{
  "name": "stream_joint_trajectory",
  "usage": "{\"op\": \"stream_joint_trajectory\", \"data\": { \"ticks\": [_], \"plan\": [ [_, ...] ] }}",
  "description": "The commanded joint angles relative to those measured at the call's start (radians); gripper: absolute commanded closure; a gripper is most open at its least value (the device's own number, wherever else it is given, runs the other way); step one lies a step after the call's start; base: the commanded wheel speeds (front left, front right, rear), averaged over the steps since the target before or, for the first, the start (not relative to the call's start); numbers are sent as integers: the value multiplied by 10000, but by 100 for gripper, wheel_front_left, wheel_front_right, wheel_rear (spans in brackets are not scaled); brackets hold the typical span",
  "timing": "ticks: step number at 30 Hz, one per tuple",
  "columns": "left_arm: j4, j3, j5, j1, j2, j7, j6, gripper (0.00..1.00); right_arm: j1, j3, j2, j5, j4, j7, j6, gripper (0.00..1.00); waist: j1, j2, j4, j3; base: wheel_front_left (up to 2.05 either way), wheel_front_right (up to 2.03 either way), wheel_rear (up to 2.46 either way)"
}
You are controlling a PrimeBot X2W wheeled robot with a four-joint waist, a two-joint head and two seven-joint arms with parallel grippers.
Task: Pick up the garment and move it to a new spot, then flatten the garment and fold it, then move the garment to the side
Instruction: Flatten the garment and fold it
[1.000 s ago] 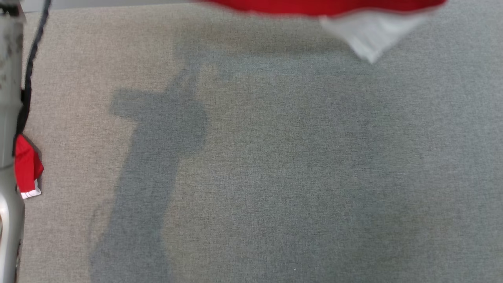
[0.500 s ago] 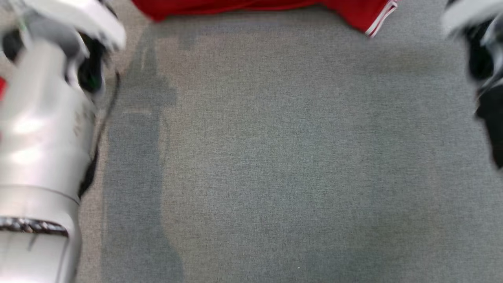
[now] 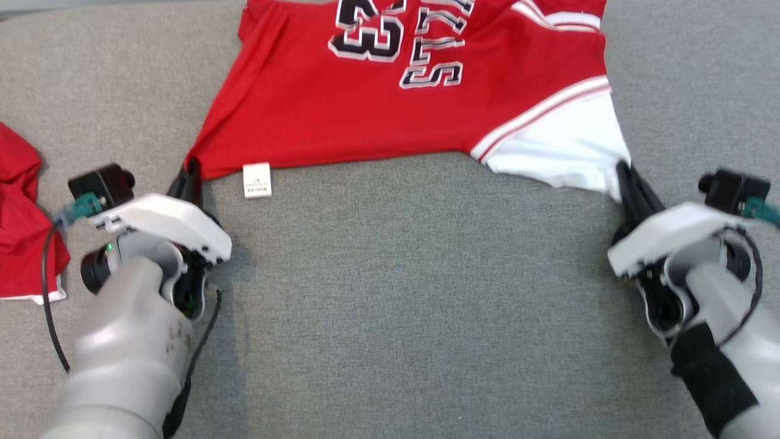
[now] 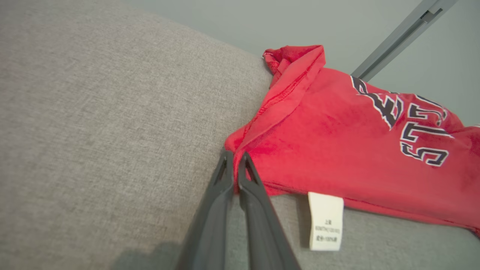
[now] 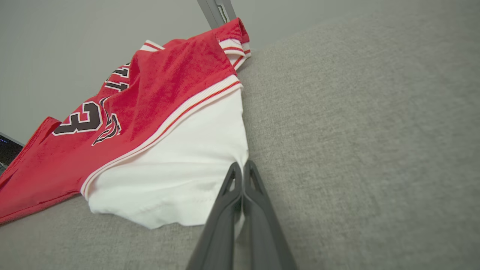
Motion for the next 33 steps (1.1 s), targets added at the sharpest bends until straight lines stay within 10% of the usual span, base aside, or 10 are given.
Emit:
{"op": "stream_joint_trajectory", "data": {
  "ticks": [1, 17, 33],
  "plan": [
    [-249, -53, -45, 426, 64, -115, -37, 100, 696, 5, -203, 189, -383, -76, 1, 100, 0, 0, -23, -330, 0, 0, 0],
    [-4761, 156, 434, 5332, 1508, -216, 420, 100, 7173, -1759, -340, -535, -6060, -38, 0, 100, 0, 0, -296, -1640, 0, 0, 0],
    [-12586, 399, 220, 11143, 2277, 2179, 3779, 100, 11252, -4513, 1018, -2804, -9963, 3022, 1, 100, 0, 0, -445, -2279, 0, 0, 0]
  ]
}}
